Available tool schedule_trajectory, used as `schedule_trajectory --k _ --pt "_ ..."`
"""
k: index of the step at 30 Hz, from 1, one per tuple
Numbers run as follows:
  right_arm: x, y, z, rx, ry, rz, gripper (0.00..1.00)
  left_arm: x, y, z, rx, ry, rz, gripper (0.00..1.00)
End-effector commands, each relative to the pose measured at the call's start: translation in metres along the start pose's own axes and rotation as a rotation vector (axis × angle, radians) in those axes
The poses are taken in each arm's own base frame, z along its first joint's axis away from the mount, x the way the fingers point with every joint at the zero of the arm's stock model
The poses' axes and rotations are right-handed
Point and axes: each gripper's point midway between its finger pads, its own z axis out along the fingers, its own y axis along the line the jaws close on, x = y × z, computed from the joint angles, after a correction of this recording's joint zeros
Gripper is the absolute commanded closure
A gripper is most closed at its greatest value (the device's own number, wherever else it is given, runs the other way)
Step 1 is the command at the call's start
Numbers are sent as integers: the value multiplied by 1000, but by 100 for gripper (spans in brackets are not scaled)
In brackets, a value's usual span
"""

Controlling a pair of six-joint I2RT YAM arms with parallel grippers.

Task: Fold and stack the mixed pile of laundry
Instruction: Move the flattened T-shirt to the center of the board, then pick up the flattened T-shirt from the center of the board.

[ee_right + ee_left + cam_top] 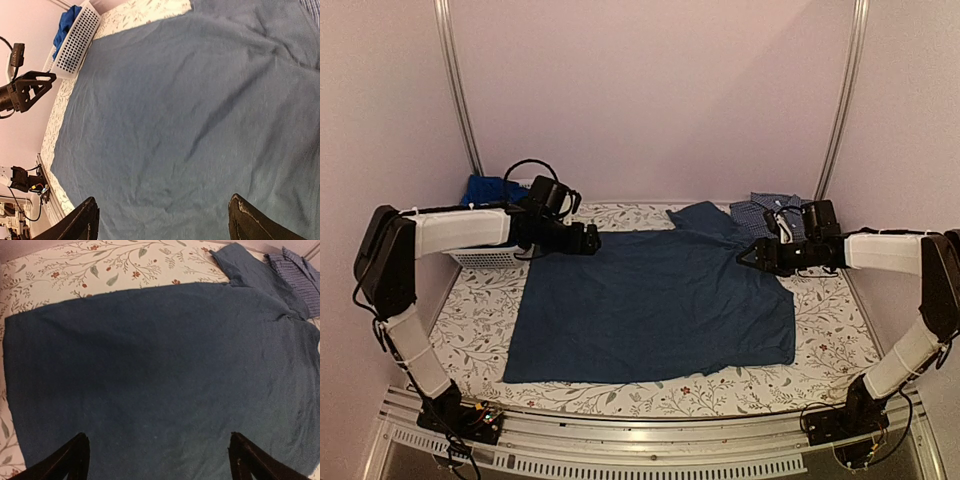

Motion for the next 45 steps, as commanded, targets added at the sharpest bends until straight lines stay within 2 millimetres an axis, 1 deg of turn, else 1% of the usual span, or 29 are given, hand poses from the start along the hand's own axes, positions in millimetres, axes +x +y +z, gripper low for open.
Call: schedule_trajectory --k 1,2,3,5,6,8,10,12,15,19,21,23,27,29,32,34,38,39,42,45 --pt "60 -3 -19 39 70 109 14 74 -12 -19 28 101 -59 8" --pt "72 -6 -23 64 83 134 15 81 -14 -32 33 94 -80 11" --pt "79 -4 -32 81 74 151 17 92 -14 -42 42 97 -110 13" --pt "96 -12 -46 156 69 198 20 113 -9 -62 49 96 -183 19" --pt "99 -11 -55 176 46 224 24 130 -3 -69 47 108 -223 21" --pt "115 -16 -67 230 38 284 31 145 4 -85 54 105 -311 26" --pt "128 -20 -77 276 32 348 36 157 9 -97 55 106 -377 30" --pt "142 -26 -85 330 39 399 37 169 18 -104 20 117 -426 31" --pt "158 -40 -98 436 31 455 37 187 30 -109 -49 163 -486 31" --pt "170 -45 -105 494 47 533 38 213 41 -114 -123 234 -627 32" --pt "180 -49 -108 526 60 565 39 221 45 -118 -148 250 -694 33" --pt "191 -49 -105 511 76 588 41 225 50 -125 -184 254 -745 34" --pt "215 -48 -94 481 142 625 47 232 63 -137 -284 260 -833 34" --pt "220 -49 -91 494 158 616 49 238 65 -140 -318 283 -857 34" --pt "221 -51 -88 525 164 607 54 250 65 -142 -343 329 -889 34" --pt "222 -52 -86 527 172 609 59 259 64 -141 -343 358 -908 35" --pt "217 -51 -84 522 169 600 78 274 62 -141 -342 392 -936 36" --pt "216 -49 -83 514 172 603 80 275 61 -141 -340 396 -940 36" --pt "213 -45 -82 491 172 605 99 279 59 -146 -342 409 -947 38" --pt "208 -41 -84 481 157 599 100 286 57 -150 -353 423 -959 43"
